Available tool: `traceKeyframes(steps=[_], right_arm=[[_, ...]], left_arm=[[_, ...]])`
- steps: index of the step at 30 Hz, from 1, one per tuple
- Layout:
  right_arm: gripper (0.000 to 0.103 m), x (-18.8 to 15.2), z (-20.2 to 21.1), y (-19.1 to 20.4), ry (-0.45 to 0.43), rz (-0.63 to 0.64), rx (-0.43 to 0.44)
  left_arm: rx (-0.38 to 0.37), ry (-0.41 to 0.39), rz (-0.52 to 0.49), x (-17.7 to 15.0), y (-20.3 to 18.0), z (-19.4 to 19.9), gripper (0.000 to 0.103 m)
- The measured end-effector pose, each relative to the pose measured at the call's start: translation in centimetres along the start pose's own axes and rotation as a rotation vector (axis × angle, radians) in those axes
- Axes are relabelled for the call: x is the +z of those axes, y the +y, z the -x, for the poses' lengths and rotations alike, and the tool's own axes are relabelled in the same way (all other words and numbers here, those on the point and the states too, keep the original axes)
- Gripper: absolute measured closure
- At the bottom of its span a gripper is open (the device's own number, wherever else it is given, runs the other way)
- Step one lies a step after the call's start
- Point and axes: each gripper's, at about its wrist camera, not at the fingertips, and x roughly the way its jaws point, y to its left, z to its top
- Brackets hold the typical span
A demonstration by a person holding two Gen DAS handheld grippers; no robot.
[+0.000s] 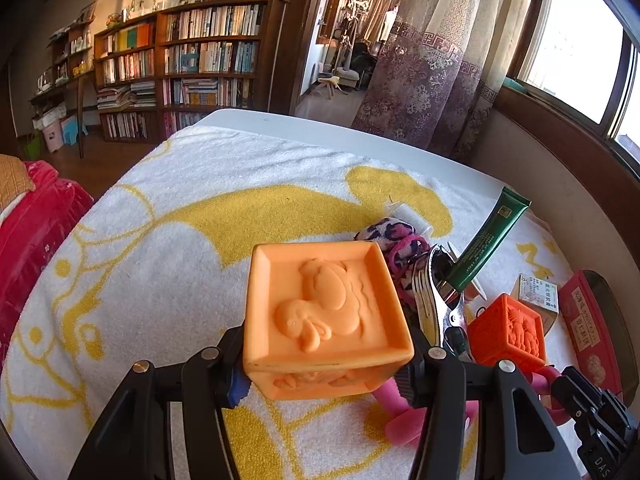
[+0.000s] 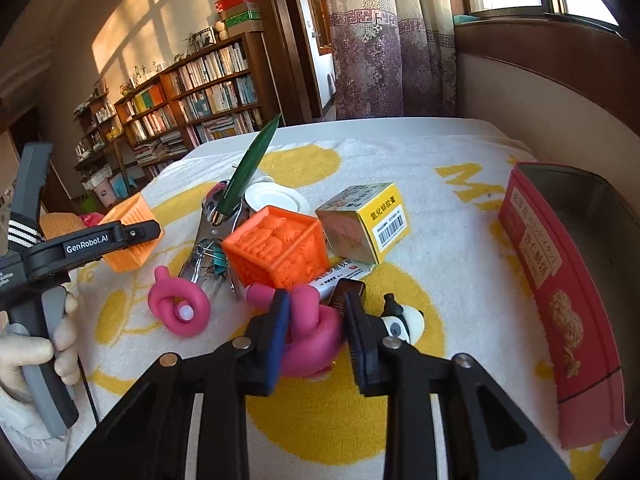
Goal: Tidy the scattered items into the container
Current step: 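Grasp the pink knotted toy with the right gripper while the left holds the orange cube, then carry both toys into the pink tin and open both grippers to release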
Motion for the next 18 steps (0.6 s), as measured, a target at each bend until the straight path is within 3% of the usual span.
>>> traceKeyframes(steps=[5,14,18], right_arm=[[0.072,0.4,0.1,-2.4,0.004,-0.136,0.064],[0.072,0.8,1.9,-5.6,-0.087,-0.326,0.260],[0.072,0.9,2.9,-6.5,-0.143,-0.369,0.230]], left_arm=[[-0.006,0.004,-0.001,0.0,-0.2,-0.1,0.045],[-0.009,0.002,0.006,0.1,-0.1,-0.1,0.045],[-0.009,0.002,0.001,0.0,-0.2,-0.1,0.045]])
